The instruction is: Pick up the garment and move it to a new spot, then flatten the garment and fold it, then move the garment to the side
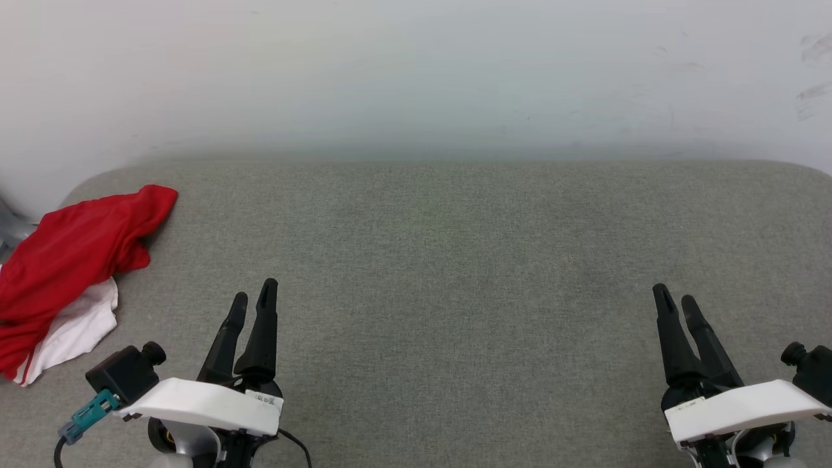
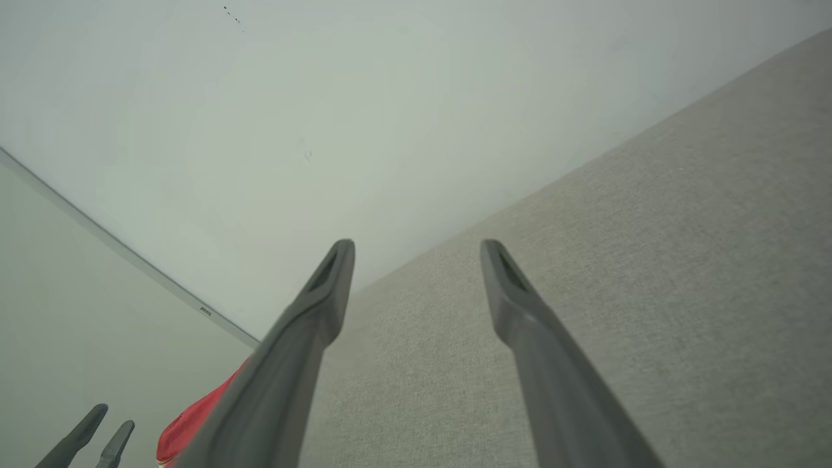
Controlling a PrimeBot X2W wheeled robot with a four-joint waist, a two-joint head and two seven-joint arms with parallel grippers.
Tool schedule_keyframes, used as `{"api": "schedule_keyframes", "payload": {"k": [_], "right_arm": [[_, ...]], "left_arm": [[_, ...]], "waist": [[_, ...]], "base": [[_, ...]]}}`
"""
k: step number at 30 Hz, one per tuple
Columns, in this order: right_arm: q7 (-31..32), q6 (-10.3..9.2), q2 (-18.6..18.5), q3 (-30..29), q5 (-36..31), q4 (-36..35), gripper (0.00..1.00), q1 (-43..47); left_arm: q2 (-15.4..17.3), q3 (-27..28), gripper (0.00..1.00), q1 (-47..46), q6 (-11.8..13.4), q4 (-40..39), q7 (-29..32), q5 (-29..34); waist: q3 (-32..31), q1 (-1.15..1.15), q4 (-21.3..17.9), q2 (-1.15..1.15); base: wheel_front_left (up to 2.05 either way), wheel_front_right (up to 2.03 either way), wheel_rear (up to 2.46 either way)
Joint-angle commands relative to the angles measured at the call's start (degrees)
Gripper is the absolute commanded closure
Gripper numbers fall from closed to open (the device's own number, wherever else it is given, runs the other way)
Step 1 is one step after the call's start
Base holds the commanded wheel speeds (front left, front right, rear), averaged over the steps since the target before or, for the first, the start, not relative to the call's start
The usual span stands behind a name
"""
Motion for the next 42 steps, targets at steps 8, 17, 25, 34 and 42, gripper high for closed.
{"api": "schedule_keyframes", "payload": {"k": [8,17,25,34,42], "right_arm": [[1.2,0.0,-0.1,-0.4,-11.4,-3.0,0.0,0.6],[3.1,0.0,-0.1,-1.3,-20.3,-4.8,0.0,1.4],[4.3,0.0,-0.1,-3.0,-26.1,-6.1,0.0,2.4],[4.8,0.0,-0.1,-3.6,-30.9,-7.6,0.0,3.2],[4.8,0.0,-0.1,-3.9,-33.8,-8.2,0.0,4.0]], "left_arm": [[1.3,-0.7,0.0,0.4,-0.2,-1.5,-1.8,9.9],[2.2,-1.0,0.0,0.9,-0.2,-1.3,-3.2,18.0],[2.3,-0.8,0.0,1.3,-0.1,-0.9,-4.4,23.6],[2.6,-0.9,0.0,1.5,-0.2,-0.6,-5.6,28.2],[2.6,-1.5,0.0,1.8,-0.2,0.1,-6.5,31.2]], "waist": [[-0.2,0.0,0.2,0.0],[-0.3,0.0,0.3,0.0],[-0.4,0.0,0.5,0.0],[-0.3,0.0,0.6,0.0],[-0.4,0.0,0.6,0.0]], "base": [[0.0,0.0,0.0],[0.0,0.0,0.0],[0.0,0.0,0.0],[0.0,0.0,0.0],[0.0,0.0,0.0]]}}
